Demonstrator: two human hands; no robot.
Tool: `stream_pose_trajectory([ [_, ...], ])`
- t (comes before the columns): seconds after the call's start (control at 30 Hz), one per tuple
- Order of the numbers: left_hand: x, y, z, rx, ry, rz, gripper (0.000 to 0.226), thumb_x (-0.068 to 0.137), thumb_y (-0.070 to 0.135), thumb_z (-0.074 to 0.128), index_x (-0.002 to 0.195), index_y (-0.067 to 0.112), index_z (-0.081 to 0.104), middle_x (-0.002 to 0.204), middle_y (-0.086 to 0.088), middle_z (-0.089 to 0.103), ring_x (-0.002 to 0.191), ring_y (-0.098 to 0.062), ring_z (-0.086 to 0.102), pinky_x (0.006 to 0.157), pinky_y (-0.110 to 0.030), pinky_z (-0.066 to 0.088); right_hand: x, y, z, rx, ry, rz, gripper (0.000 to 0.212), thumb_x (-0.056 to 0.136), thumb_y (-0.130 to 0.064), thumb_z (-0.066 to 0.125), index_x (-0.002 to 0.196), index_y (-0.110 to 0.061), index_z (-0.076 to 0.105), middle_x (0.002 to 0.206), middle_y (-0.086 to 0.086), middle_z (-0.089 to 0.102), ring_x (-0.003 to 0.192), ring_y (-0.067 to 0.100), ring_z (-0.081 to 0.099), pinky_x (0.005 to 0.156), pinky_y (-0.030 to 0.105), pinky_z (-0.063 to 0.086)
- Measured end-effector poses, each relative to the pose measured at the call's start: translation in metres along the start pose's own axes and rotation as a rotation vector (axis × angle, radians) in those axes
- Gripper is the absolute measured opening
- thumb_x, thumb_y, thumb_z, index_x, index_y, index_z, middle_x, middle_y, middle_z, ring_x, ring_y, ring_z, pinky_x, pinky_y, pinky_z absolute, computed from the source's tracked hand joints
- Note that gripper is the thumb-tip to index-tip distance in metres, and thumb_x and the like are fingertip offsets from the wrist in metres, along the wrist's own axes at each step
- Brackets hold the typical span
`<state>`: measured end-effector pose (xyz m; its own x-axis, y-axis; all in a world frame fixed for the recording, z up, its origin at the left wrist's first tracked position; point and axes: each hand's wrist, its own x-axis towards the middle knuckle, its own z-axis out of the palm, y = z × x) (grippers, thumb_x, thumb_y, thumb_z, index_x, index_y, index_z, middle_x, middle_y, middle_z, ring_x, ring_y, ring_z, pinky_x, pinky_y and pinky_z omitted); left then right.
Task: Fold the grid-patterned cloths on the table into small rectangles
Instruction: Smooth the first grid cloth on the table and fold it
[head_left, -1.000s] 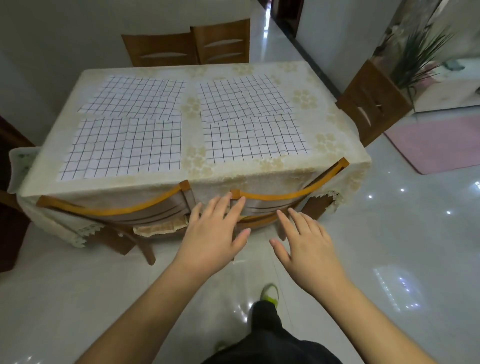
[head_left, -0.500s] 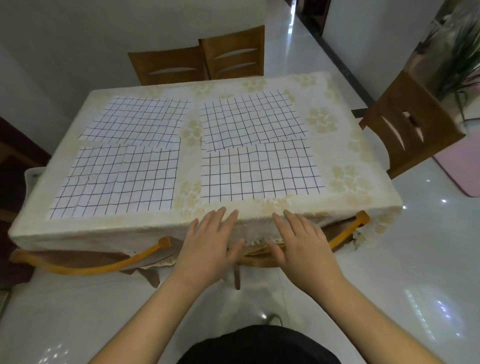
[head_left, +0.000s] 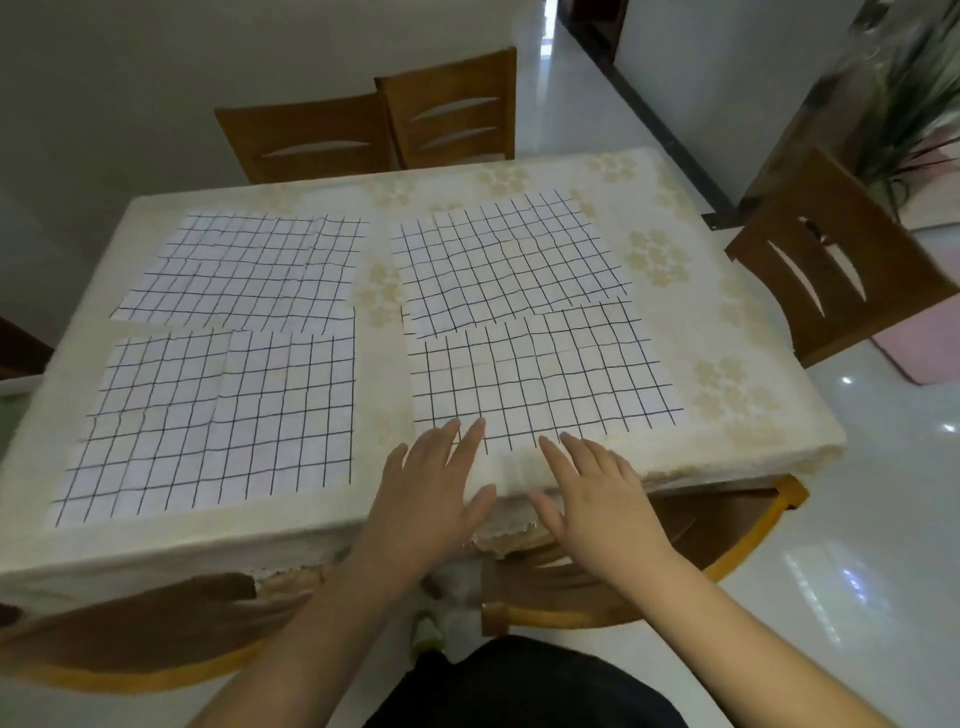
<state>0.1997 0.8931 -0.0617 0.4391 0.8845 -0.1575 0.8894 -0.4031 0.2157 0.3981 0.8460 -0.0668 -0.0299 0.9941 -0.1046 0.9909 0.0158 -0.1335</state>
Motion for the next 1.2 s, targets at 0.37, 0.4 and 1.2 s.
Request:
stream_pose_trajectory([
  [0.37,0.062,-0.063,-0.001,0.1,-0.108,0.251,0.07,0.093,0.057,0.02,0.154,0.024,0.022,0.159,-0.011,0.028,0.143,-0.035,0.03,0.111,-0.053,0.031,0.025,-0.042,0.026,0.021,-0.057,0.233,0.066,0.088,-0.055,0.034,0.137,-0.014,0.053,0.13,0.013,0.061,0.116,0.032,0.06,0.095,0.047,0.051],
  [0.4,0.068,-0.064,0.003,0.099,-0.126,0.266,0.066,0.096,0.055,0.024,0.155,0.025,0.017,0.16,-0.01,0.023,0.146,-0.034,0.024,0.113,-0.051,0.028,0.026,-0.04,0.029,0.035,-0.057,0.242,0.07,0.089,-0.056,0.03,0.142,-0.015,0.046,0.136,0.014,0.057,0.122,0.033,0.056,0.1,0.048,0.047],
  [1.2,0.305,-0.033,0.085,0.175,-0.24,0.337,0.073,0.088,-0.004,0.047,0.153,0.019,0.023,0.157,-0.011,0.026,0.141,-0.029,0.029,0.11,-0.045,0.031,0.163,0.05,0.143,0.313,0.054,0.652,0.033,0.088,-0.041,0.058,0.106,-0.013,0.058,0.098,0.004,0.059,0.089,0.021,0.06,0.075,0.036,0.046],
])
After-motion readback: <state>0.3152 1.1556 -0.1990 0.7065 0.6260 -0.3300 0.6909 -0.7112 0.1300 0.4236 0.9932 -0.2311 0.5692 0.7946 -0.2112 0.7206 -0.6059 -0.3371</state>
